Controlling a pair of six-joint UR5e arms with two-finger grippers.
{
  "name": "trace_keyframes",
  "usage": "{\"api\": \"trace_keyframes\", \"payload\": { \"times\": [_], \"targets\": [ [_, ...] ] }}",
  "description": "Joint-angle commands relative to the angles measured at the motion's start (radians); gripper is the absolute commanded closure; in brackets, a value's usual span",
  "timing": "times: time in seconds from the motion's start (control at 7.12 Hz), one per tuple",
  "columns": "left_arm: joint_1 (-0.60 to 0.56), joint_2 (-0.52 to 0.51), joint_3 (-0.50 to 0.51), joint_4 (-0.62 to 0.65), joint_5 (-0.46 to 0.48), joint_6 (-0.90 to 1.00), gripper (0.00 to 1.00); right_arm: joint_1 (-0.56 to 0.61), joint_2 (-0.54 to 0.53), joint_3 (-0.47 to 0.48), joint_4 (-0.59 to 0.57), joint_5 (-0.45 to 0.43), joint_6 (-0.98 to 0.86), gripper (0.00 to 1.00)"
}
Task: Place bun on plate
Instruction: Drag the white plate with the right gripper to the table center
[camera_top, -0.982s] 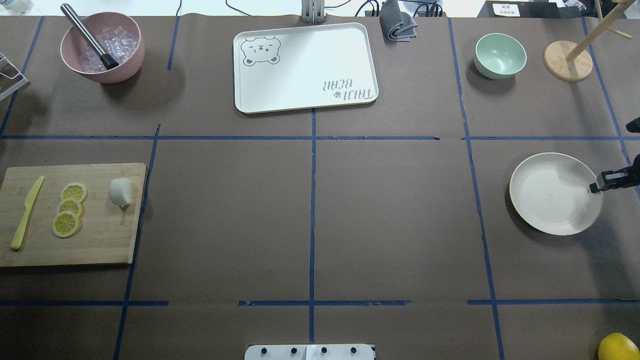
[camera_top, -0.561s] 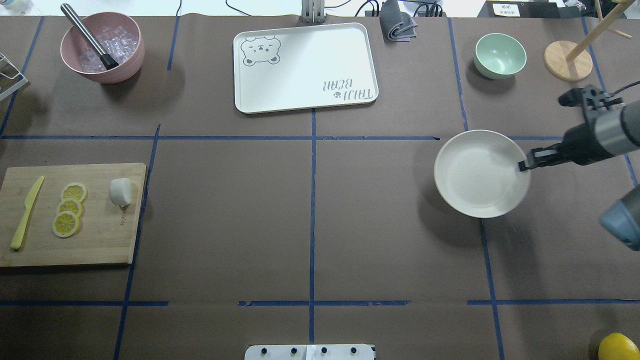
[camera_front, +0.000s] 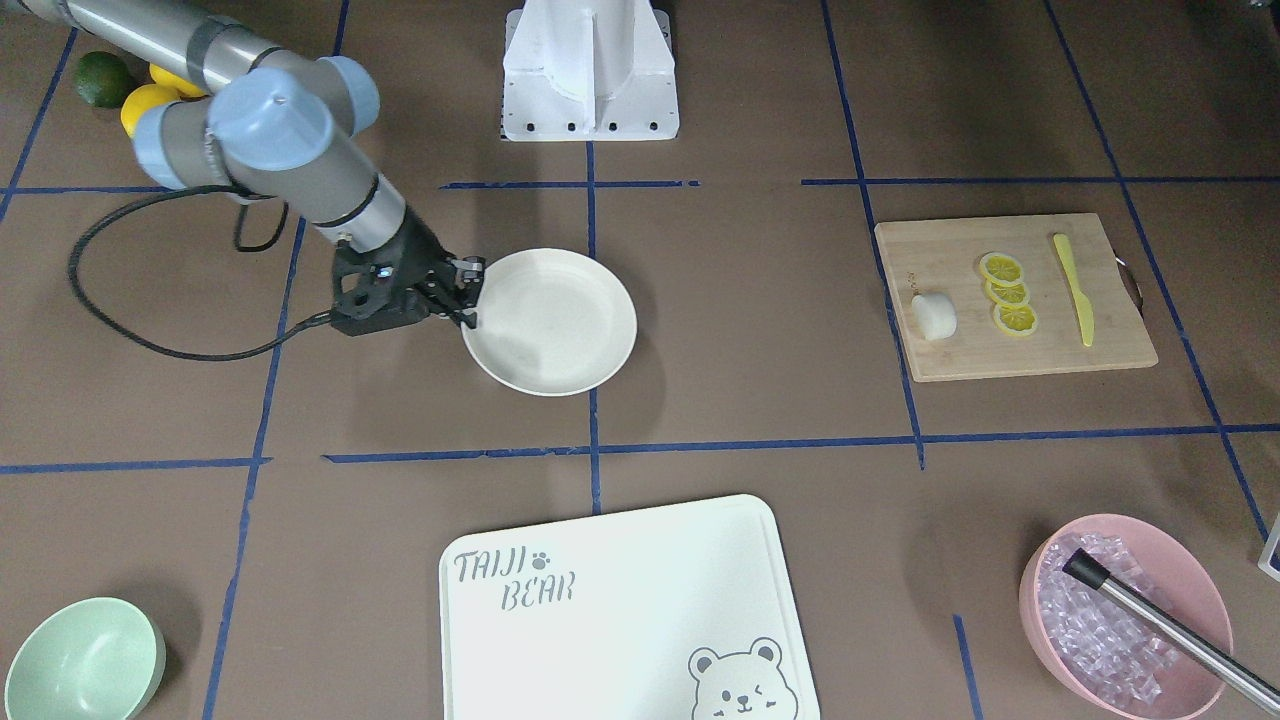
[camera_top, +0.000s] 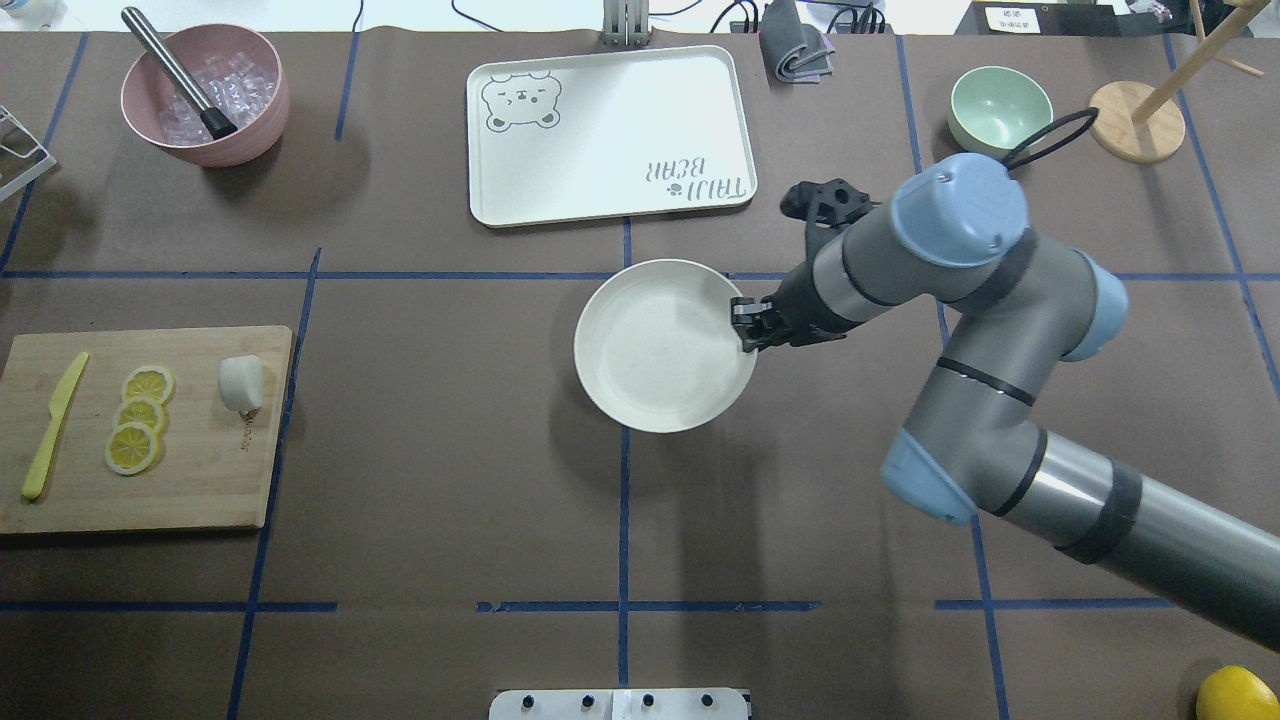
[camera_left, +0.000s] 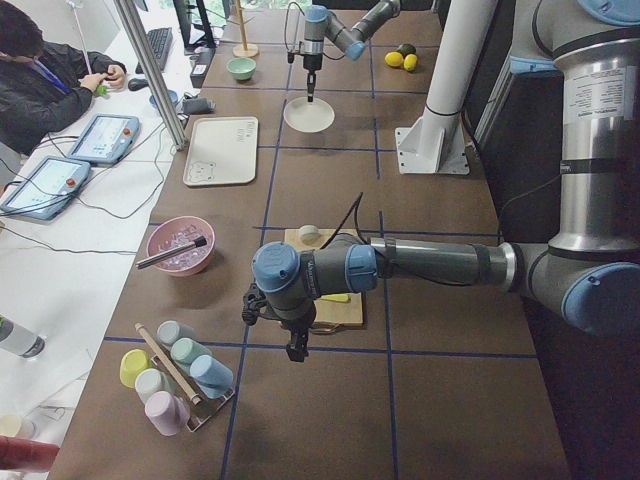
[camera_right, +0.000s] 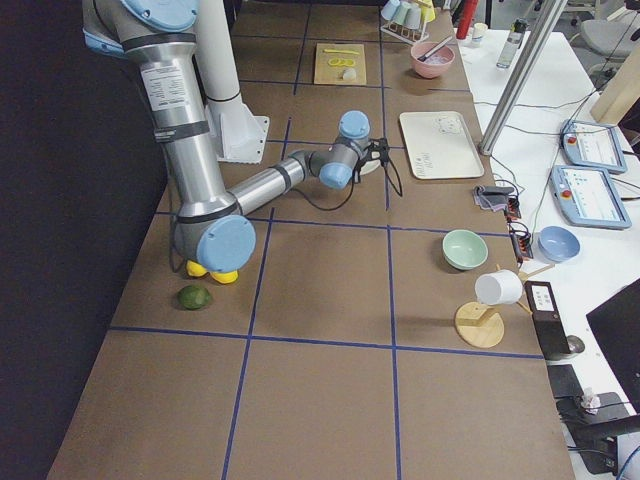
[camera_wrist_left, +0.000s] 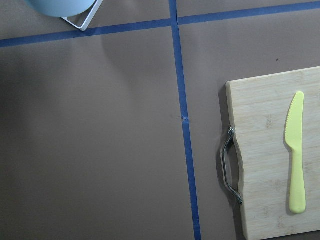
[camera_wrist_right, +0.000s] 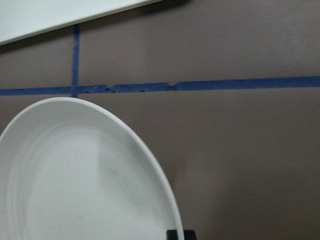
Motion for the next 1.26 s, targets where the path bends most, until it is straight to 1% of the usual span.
{"api": "trace_keyframes", "payload": {
  "times": [0.0,0.28,0.42,0.56,0.7,0.84,0.98,1.12],
  "targets": [
    [0.0,0.001,-0.002,0.0,0.0,-0.001,0.0,-0.081,0.085,-0.066,-0.046,-0.082,0.064,0.95],
    [0.0,0.001,-0.002,0.0,0.0,0.001,0.0,-0.097,0.081,-0.108,-0.049,-0.084,0.063,0.74],
    [0.0,0.001,0.0,0.0,-0.002,0.001,0.0,-0.1,0.082,-0.128,-0.049,-0.084,0.057,0.61],
    [0.0,0.001,0.0,0.0,0.0,-0.001,0.0,-0.1,0.084,-0.128,-0.049,-0.084,0.063,0.27],
    [0.0,0.001,0.0,-0.002,-0.002,-0.001,0.0,-0.1,0.085,-0.122,-0.053,-0.104,0.063,0.01],
    [0.0,0.001,0.003,-0.003,0.0,-0.001,0.0,-0.086,0.081,-0.12,-0.052,-0.103,0.055,0.0],
    [0.0,-0.001,0.003,-0.006,0.0,0.001,0.0,-0.027,0.074,-0.117,-0.071,-0.071,0.047,0.0],
    [0.0,-0.001,0.001,-0.008,0.0,0.001,0.0,0.042,0.071,-0.105,-0.126,-0.028,-0.018,0.0]
  ]
}}
